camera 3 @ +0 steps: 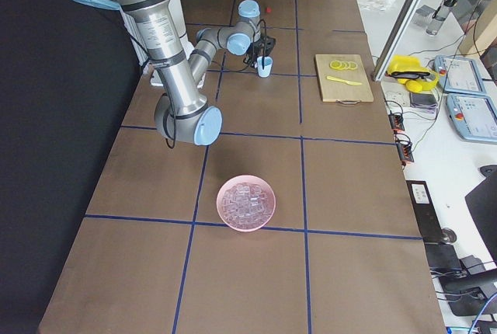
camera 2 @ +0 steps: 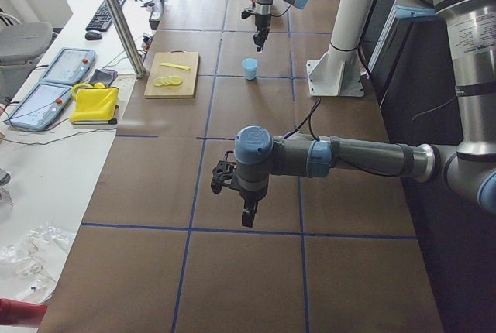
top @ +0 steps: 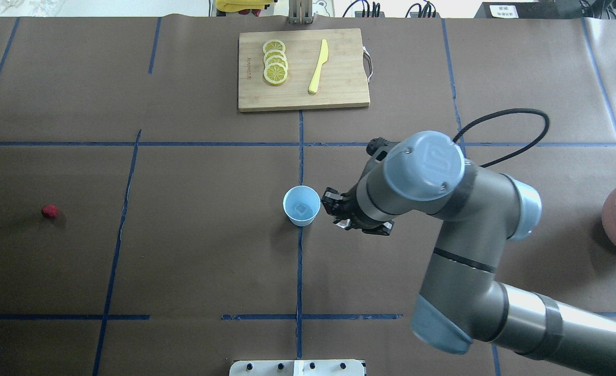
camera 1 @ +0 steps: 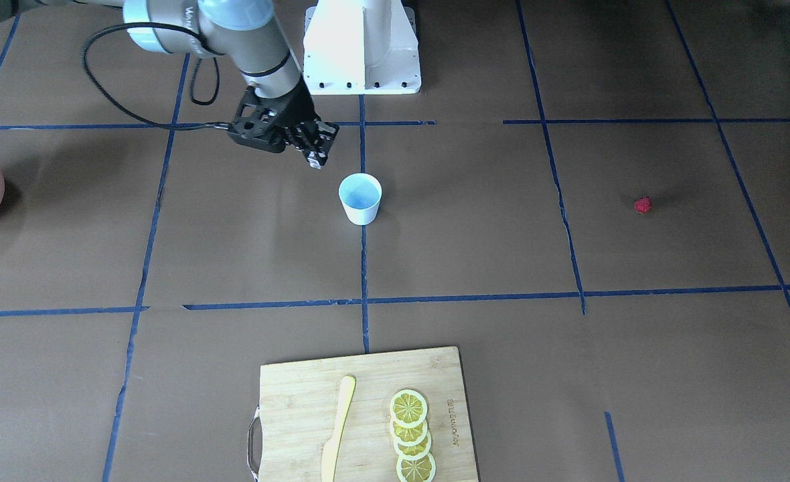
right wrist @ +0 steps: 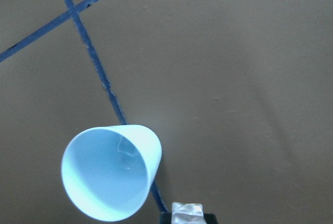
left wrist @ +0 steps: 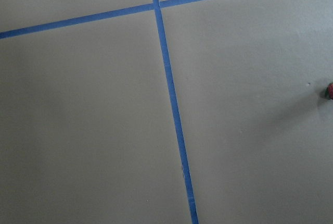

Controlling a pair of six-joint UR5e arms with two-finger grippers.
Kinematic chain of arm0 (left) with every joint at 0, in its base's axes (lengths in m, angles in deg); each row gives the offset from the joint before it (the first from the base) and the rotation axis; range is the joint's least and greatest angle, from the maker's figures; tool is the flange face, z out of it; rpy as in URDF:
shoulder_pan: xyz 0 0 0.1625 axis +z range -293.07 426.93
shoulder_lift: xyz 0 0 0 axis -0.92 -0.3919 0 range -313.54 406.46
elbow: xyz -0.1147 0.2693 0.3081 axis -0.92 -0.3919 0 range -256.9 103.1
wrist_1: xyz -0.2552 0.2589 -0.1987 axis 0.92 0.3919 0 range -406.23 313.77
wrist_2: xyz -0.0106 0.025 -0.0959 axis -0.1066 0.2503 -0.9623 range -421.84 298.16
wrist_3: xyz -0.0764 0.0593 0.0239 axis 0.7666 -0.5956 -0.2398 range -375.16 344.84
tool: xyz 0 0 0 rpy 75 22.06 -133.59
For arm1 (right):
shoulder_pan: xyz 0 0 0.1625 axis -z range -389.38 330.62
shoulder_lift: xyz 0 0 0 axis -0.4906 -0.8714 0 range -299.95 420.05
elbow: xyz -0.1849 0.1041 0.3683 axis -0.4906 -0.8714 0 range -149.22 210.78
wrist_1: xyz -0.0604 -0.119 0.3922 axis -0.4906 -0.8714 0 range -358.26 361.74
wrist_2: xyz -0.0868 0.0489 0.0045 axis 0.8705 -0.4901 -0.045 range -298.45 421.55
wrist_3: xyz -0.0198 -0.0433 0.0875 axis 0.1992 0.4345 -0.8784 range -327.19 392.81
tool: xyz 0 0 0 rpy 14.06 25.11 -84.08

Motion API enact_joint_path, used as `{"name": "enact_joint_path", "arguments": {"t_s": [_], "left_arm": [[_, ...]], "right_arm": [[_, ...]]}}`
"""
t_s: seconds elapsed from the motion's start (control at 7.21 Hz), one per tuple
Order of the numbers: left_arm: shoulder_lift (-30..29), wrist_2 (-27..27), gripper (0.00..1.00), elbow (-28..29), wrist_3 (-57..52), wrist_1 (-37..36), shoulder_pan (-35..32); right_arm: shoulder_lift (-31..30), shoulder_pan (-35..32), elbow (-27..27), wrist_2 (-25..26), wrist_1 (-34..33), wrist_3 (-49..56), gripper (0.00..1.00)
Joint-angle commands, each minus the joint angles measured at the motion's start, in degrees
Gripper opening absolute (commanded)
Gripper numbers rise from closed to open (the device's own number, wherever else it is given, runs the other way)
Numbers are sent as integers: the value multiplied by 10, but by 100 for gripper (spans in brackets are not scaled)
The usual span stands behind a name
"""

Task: Put ice and strawberries in cup
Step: 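Carry the second ice cube with the right gripper over the cup, then open the right gripper to drop the ice cube into the cup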

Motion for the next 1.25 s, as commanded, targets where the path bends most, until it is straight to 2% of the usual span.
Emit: {"name": "enact_joint_path", "arguments": {"t_s": [0.0,0.14,0.28,0.56,0.83,0.97,1.11], "left_arm": [[0,-1,100,-2,0,0,0],[0,-2,100,-3,0,0,0],[1,-16,100,-3,1,1,0],[0,-17,100,-3,0,1,0],[1,-17,100,-10,1,0,0],[1,-17,100,-10,1,0,0],[2,-17,100,-10,1,0,0]], "right_arm": [[44,11,-40,21,-3,-10,0],[46,11,-41,43,-2,-10,2],[45,11,-42,50,-2,-7,14],[47,12,-46,82,0,-7,22],[49,13,-55,82,0,-6,52],[50,13,-56,82,0,-5,54],[52,13,-56,82,1,-11,99]]}}
